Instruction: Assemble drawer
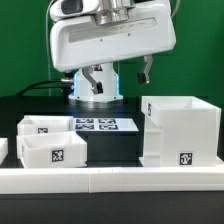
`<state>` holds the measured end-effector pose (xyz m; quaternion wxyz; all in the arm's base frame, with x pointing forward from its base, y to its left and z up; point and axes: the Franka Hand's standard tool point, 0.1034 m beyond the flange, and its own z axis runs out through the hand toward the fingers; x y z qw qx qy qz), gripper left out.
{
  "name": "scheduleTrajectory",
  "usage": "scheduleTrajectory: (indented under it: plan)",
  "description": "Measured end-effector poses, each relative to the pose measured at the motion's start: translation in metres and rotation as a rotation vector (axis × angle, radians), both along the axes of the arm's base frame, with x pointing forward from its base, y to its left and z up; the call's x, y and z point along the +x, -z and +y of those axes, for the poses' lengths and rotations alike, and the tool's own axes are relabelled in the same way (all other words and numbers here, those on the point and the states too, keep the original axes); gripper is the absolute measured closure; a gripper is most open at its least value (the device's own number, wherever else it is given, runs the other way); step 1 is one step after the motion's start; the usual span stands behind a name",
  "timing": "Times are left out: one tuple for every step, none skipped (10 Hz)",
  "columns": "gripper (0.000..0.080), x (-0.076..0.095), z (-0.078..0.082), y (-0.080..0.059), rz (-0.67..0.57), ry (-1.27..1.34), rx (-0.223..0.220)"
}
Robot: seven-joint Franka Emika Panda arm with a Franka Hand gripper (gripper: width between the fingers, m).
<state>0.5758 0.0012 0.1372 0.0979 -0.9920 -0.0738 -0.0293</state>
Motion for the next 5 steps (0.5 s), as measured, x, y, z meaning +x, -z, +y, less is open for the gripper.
scheduleTrajectory:
  plan:
    - [0.0151, 0.000, 0.001, 0.000, 0.000, -0.002, 0.000]
    - [0.0151, 0.000, 0.000, 0.000, 0.001, 0.000, 0.000]
    - [0.0151, -0.003, -0.005, 0.003, -0.010, -0.081, -0.019]
    - [0.0151, -0.014, -0.017, 0.011, -0.011, -0.177, -0.050]
    - [0.0151, -0.023, -0.026, 0.017, -0.005, -0.204, -0.066]
